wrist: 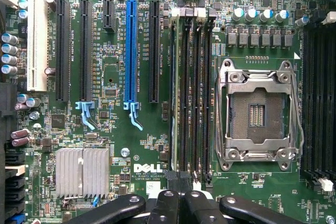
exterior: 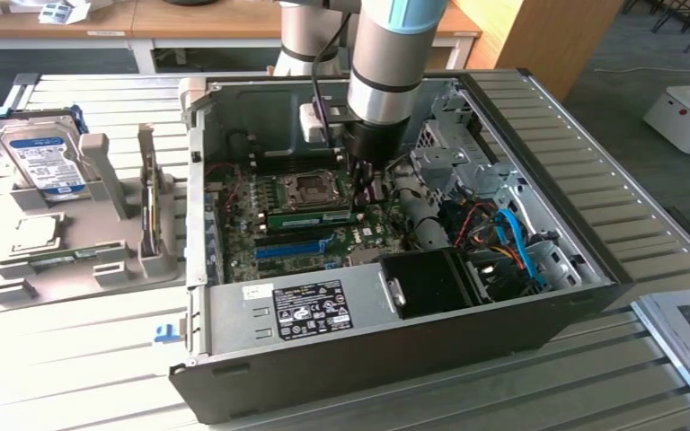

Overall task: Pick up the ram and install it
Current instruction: 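Press down the ram until it locks into place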

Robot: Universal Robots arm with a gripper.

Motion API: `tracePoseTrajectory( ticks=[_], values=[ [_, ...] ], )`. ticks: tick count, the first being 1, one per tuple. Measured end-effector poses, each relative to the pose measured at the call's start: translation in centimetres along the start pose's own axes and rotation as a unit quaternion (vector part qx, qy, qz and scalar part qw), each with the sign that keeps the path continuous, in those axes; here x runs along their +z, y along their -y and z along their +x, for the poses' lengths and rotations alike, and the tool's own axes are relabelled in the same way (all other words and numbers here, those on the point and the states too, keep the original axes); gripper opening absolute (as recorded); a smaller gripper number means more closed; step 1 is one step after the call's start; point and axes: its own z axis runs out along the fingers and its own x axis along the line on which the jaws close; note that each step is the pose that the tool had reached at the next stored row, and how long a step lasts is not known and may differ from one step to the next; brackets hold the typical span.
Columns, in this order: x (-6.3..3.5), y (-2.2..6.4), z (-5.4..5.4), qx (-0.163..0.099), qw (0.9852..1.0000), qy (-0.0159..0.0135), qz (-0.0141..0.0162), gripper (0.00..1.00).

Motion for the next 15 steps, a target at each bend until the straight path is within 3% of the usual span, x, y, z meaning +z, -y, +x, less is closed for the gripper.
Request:
tracePoseTrajectory(
  ticks=[15],
  values=[
    [0.09, 0.01, 0.0, 0.0, 1.0, 0.0, 0.0, 0.1]
  ],
)
